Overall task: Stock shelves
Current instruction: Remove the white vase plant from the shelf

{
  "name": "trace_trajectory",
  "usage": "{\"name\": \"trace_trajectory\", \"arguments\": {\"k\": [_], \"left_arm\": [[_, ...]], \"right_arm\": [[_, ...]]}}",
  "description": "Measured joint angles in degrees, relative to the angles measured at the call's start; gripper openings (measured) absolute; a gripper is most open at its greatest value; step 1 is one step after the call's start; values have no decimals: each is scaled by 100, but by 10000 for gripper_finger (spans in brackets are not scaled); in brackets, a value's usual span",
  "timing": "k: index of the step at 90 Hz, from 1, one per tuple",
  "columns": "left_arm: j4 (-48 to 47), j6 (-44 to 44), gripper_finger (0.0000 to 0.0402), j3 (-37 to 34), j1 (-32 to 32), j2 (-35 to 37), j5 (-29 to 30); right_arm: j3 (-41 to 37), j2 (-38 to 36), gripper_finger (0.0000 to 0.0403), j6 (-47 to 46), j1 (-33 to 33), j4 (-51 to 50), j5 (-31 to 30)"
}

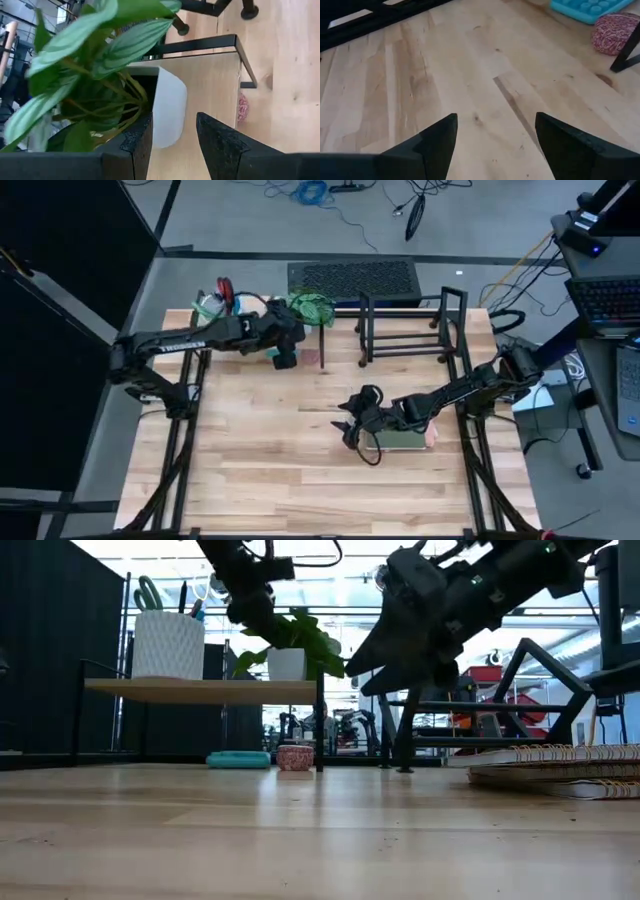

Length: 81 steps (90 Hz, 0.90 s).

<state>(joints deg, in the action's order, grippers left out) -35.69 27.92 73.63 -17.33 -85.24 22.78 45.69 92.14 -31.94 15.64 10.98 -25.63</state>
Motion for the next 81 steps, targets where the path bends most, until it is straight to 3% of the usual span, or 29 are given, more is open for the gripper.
{"name": "trace_trajectory", "arguments": {"k": [10,20,39,63,81], "left_arm": [[71,-2,140,2,-49,-99,400],[101,4,140,4,-99,-115,429],[32,-13,140,4,-268,-169,-303],[35,2,139,13,-342,-357,-463],[9,-22,84,24,-333,-454,-430]], "right_arm": [[0,0,251,2,24,0,-13],[0,2,251,2,24,0,-13],[4,0,251,24,23,-4,-15],[7,2,251,17,24,-9,-13],[9,2,251,0,24,-42,-13]]}}
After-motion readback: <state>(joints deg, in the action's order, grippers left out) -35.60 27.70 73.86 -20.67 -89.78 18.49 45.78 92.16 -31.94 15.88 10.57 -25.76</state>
